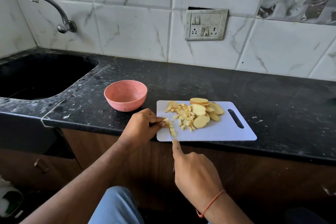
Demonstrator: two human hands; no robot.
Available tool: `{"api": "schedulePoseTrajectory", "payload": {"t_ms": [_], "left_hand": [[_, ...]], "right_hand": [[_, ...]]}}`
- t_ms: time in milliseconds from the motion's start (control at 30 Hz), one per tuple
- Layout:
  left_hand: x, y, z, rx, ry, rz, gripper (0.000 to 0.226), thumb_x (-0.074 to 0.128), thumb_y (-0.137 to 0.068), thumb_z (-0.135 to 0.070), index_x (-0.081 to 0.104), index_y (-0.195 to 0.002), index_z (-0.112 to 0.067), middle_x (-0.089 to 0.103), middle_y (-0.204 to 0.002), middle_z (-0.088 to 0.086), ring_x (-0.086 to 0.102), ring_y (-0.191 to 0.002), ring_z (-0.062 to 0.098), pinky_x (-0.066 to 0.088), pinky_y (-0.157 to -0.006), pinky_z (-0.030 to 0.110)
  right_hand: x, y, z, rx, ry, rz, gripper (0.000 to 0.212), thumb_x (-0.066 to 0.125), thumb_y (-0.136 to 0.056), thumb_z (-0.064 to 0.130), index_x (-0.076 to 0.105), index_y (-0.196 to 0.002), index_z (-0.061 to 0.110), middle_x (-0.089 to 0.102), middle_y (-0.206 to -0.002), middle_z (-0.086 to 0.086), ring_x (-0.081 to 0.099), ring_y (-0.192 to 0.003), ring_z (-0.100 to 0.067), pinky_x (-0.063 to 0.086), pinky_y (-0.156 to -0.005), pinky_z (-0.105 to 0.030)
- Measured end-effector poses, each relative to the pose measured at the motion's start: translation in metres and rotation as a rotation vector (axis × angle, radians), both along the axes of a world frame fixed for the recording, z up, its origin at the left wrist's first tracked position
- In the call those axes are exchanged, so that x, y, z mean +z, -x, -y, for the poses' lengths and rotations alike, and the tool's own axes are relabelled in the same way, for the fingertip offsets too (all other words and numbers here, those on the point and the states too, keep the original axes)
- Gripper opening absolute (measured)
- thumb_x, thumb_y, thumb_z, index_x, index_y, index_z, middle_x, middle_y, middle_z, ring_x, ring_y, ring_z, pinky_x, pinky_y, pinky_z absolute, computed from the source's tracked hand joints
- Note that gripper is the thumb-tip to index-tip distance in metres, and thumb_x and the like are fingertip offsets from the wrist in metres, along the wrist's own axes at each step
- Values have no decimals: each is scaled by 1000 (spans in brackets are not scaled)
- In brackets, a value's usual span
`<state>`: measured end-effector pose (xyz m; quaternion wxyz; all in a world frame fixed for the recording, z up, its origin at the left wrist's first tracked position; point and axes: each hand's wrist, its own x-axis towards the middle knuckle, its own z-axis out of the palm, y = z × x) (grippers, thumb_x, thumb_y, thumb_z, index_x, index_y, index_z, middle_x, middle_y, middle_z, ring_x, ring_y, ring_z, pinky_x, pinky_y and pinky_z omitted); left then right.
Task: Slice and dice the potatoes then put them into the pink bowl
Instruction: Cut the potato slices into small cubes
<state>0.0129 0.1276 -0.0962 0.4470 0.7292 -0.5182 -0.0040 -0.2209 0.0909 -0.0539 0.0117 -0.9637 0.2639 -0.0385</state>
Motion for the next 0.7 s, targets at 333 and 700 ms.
{"api": "schedulePoseTrajectory", "payload": {"t_ms": [333, 700], "left_hand": [[-2, 1, 0, -17, -29, 59, 26, 76, -99, -26, 80, -124, -22, 64, -99, -15, 64, -91, 6, 46, -69, 10], [7, -2, -3, 7, -53, -208, 25, 89, -86, -28, 84, -111, -27, 78, -100, -21, 73, -92, -3, 57, -83, 15]], "right_hand": [[-4, 29, 41, -50, -75, 224, 49, 32, -111, 39, 32, -160, 32, 56, -63, 8, 56, -56, -10, 46, -51, -27], [-2, 18, 57, -176, -321, 367, 25, 40, -110, 36, 57, -126, 25, 53, -73, 10, 51, -64, -9, 32, -50, -22]]}}
